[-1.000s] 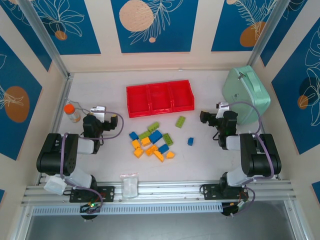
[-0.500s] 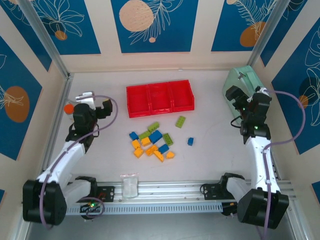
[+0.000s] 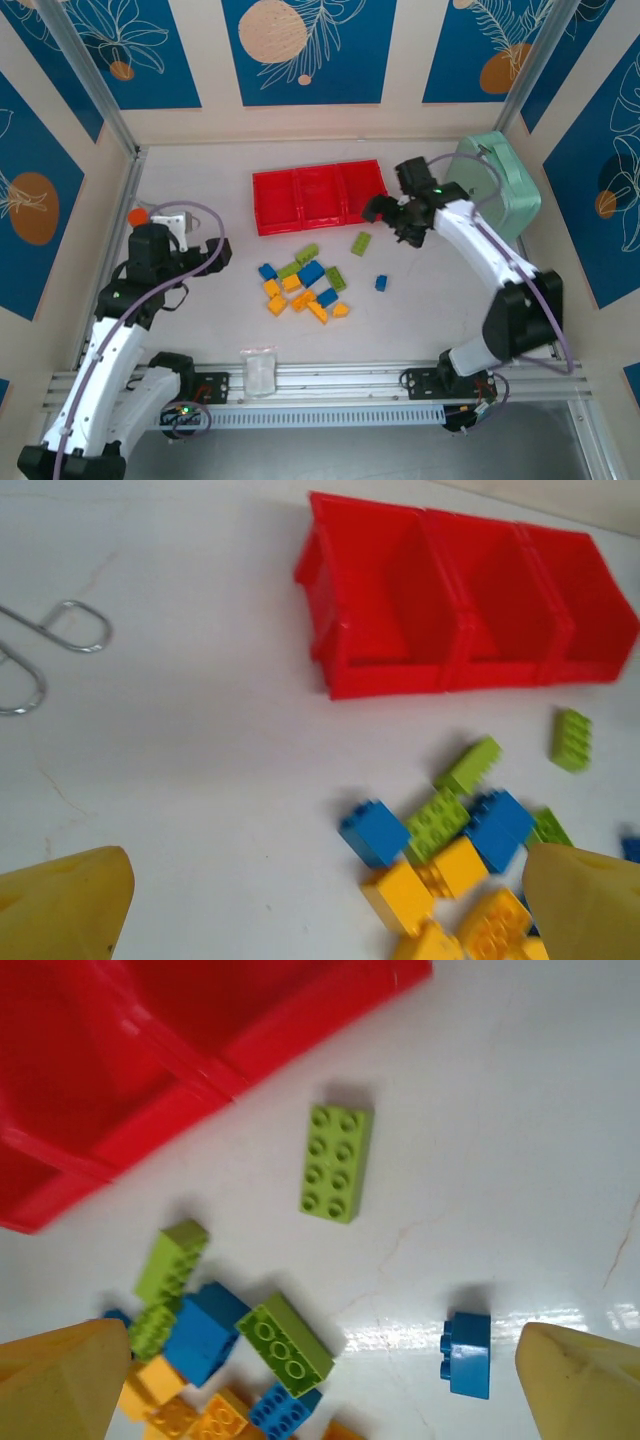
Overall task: Sort the legos into containers by color
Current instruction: Pick up the lego from the center of the table.
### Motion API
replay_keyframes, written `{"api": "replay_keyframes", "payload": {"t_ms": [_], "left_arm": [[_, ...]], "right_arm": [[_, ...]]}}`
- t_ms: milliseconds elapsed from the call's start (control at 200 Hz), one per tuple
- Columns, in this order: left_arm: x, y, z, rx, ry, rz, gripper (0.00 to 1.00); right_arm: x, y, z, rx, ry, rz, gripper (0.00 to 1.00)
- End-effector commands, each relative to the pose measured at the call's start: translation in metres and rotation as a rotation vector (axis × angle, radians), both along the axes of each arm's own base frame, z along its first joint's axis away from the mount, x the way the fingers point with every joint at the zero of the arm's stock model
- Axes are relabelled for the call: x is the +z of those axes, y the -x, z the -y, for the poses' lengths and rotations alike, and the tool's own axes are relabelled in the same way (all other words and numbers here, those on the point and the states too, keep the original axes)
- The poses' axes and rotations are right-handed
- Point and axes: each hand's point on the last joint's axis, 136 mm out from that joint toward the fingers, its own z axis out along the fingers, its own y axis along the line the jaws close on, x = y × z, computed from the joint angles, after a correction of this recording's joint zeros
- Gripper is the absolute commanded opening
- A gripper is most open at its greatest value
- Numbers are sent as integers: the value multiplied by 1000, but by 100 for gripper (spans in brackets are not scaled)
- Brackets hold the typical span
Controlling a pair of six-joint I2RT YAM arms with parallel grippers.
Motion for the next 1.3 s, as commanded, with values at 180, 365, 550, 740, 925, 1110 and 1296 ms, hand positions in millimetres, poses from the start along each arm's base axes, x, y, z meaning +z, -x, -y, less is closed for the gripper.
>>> {"api": "replay_keyframes", "payload": {"t_ms": [180,365,550,740,925,1110,1296], "left_arm": [[-18,48,32,-207,109,-97,99],[-20,46,34,-223,107,-64,99],[-20,46,32,-213,101,-55,99],[-17,48,32,-216,104,-35,99],[-16,48,31,-210,100,-24,99],[-17,47,29,-200,93,-21,99],[-18,45,25,-179,82,-21,99]], "right_arm": [[-47,-15,-25,7,141,-165,98],[-71,-29,-37,42,216,-209,93],[-91,-38,-45,59,257,-223,87],[-104,-42,-38,47,313,-235,84],[-115,-42,-35,49,322,-229,78],[-126,-38,-35,50,298,-224,70],[-130,-36,-33,61,299,-218,61]]}}
